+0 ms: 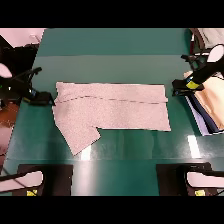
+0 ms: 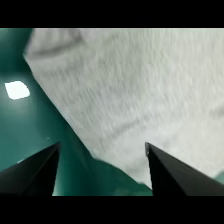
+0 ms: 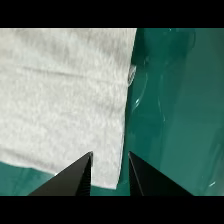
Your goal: Fold the shirts.
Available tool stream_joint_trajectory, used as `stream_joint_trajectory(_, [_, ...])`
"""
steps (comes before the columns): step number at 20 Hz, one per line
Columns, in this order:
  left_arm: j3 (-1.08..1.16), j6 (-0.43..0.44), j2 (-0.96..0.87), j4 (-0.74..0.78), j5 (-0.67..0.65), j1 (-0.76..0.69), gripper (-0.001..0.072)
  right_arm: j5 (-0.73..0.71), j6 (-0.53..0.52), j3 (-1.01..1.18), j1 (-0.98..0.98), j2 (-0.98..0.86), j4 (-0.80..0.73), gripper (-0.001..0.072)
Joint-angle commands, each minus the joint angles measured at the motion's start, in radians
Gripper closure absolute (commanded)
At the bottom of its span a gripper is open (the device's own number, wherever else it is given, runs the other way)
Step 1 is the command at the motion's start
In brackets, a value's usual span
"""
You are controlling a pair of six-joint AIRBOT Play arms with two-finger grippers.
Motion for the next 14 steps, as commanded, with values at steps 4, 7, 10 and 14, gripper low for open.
stream_joint_trajectory(4, [-0.511,-0.101,0.325,-0.084,0.058,0.024,0.0098,-0.054,-0.018,0.0,-0.004,0.125,0.077,0.0434])
stream_joint_trajectory(7, [-0.616,-0.1,0.345,-0.159,0.108,0.024,0.0097,-0.048,-0.021,0.0,-0.004,0.13,0.077,0.0434])
stream_joint_trajectory(10, [-0.65,-0.095,0.345,-0.204,0.186,0.024,0.0098,-0.045,-0.021,0.0,-0.004,0.13,0.077,0.0434])
stream_joint_trajectory(14, [-0.653,-0.081,0.344,-0.222,0.268,0.024,0.0098,-0.038,-0.023,0.0,-0.004,0.13,0.077,0.0434])
